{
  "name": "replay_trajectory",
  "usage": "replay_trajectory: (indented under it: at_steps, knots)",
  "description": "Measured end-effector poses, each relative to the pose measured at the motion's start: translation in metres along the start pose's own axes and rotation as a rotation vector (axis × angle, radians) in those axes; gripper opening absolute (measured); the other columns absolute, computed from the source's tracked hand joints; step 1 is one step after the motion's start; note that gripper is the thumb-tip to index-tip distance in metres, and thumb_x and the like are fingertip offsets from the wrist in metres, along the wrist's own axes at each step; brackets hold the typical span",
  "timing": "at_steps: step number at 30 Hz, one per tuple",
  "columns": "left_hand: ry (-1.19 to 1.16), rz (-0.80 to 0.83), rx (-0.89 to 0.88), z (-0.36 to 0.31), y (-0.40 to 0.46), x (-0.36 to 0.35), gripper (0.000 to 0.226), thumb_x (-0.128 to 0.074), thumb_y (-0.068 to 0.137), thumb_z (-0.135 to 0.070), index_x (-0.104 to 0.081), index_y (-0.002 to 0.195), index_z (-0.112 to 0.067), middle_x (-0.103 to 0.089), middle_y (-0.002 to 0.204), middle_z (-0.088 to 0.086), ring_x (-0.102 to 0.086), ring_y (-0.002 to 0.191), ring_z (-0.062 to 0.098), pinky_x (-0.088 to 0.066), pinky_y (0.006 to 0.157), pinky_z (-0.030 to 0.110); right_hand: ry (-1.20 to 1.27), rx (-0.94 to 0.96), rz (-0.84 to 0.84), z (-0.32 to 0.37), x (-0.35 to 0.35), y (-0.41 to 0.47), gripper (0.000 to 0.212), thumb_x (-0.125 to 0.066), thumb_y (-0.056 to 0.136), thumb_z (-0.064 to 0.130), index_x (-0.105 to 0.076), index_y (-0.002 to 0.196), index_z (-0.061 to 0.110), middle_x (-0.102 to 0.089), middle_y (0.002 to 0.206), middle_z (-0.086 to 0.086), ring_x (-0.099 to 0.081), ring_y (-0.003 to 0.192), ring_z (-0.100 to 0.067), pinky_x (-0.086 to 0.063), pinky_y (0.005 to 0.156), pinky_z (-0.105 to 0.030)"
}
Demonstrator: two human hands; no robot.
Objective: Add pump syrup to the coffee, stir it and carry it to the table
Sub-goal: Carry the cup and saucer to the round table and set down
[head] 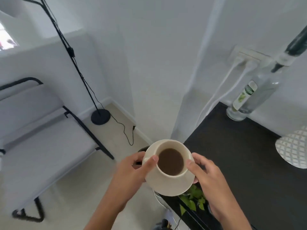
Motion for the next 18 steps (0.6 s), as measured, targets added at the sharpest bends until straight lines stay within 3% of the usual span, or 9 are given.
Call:
replay_trajectory:
  at_steps: [3, 4, 6, 8, 9, 13, 15, 16, 18]
  knots:
    - [-0.096, -0.114, 0.012, 0.023, -0.031, 0.074, 0.059, -0.073, 0.065, -0.062, -0.078, 0.110, -0.025, -0.083, 0.095, -0.008, -0.080, 0.086, 0.011, -0.066, 0.086, 0.047, -0.060, 0.046, 0.117, 0.017, -0.073, -0.015, 0.066, -0.065, 0.062, 0.075, -0.068, 0.118, 0.041, -0.059, 0.128, 0.008, -0.066, 0.104, -0.008, -0.053, 0.091, -0.036]
    - [-0.115, -0.152, 0.015, 0.031, -0.043, 0.099, 0.057, -0.074, 0.066, -0.061, -0.078, 0.110, -0.025, -0.083, 0.095, -0.006, -0.080, 0.086, 0.012, -0.065, 0.086, 0.048, -0.081, 0.051, 0.159, 0.022, -0.100, -0.023, 0.055, -0.067, 0.064, 0.073, -0.069, 0.110, 0.045, -0.060, 0.128, 0.008, -0.067, 0.103, -0.007, -0.054, 0.092, -0.037]
    - [-0.148, -0.236, 0.016, 0.050, -0.070, 0.152, 0.046, -0.075, 0.075, -0.055, -0.078, 0.110, -0.025, -0.084, 0.093, -0.006, -0.080, 0.084, 0.010, -0.065, 0.088, 0.049, -0.109, 0.061, 0.248, 0.033, -0.159, -0.039, 0.009, -0.071, 0.081, 0.057, -0.071, 0.089, 0.052, -0.062, 0.126, 0.005, -0.069, 0.094, -0.003, -0.054, 0.084, -0.031]
    - [-0.164, -0.323, 0.017, 0.072, -0.099, 0.204, 0.038, -0.075, 0.082, -0.050, -0.078, 0.111, -0.026, -0.084, 0.092, -0.007, -0.079, 0.083, 0.008, -0.064, 0.089, 0.049, -0.120, 0.092, 0.333, 0.040, -0.214, -0.057, 0.011, -0.071, 0.089, 0.044, -0.071, 0.080, 0.051, -0.065, 0.123, 0.003, -0.069, 0.090, -0.004, -0.052, 0.077, -0.027]
    - [-0.174, -0.361, 0.017, 0.083, -0.114, 0.229, 0.041, -0.075, 0.080, -0.053, -0.078, 0.111, -0.027, -0.084, 0.094, -0.007, -0.079, 0.085, 0.007, -0.065, 0.088, 0.049, -0.145, 0.099, 0.387, 0.041, -0.243, -0.066, 0.003, -0.071, 0.087, 0.048, -0.071, 0.085, 0.050, -0.066, 0.121, 0.004, -0.068, 0.094, -0.007, -0.052, 0.078, -0.029]
    - [-0.237, -0.534, 0.027, 0.129, -0.177, 0.323, 0.052, -0.079, 0.072, -0.066, -0.079, 0.109, -0.030, -0.083, 0.099, -0.007, -0.078, 0.090, 0.008, -0.066, 0.085, 0.048, -0.213, 0.186, 0.563, 0.047, -0.357, -0.105, 0.051, -0.071, 0.074, 0.065, -0.069, 0.118, 0.039, -0.073, 0.111, 0.013, -0.068, 0.099, -0.010, -0.054, 0.088, -0.034]
    - [-0.282, -0.621, 0.034, 0.151, -0.206, 0.363, 0.050, -0.080, 0.069, -0.065, -0.081, 0.103, -0.030, -0.083, 0.092, -0.006, -0.079, 0.085, 0.007, -0.066, 0.084, 0.048, -0.242, 0.191, 0.651, 0.046, -0.408, -0.124, 0.046, -0.072, 0.080, 0.059, -0.065, 0.119, 0.035, -0.073, 0.109, 0.018, -0.068, 0.096, -0.005, -0.052, 0.087, -0.031]
    - [-0.309, -0.664, 0.044, 0.163, -0.222, 0.381, 0.048, -0.076, 0.067, -0.063, -0.081, 0.101, -0.029, -0.084, 0.089, -0.005, -0.079, 0.083, 0.007, -0.066, 0.084, 0.048, -0.258, 0.200, 0.700, 0.047, -0.436, -0.136, 0.049, -0.072, 0.080, 0.060, -0.063, 0.121, 0.034, -0.072, 0.112, 0.018, -0.067, 0.099, -0.007, -0.051, 0.088, -0.031]
    - [-0.353, -0.741, 0.059, 0.186, -0.248, 0.415, 0.050, -0.071, 0.066, -0.060, -0.082, 0.101, -0.025, -0.084, 0.089, -0.002, -0.079, 0.083, 0.010, -0.066, 0.085, 0.050, -0.307, 0.232, 0.784, 0.047, -0.486, -0.154, 0.077, -0.071, 0.068, 0.073, -0.062, 0.131, 0.030, -0.068, 0.125, 0.012, -0.065, 0.112, -0.014, -0.054, 0.095, -0.038]
Point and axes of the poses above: each hand's wrist, its own y-axis towards the middle knuckle, its own x-axis out of the back of the hand, z = x × y, the point moved 9 cm from there along y, towards the middle knuckle
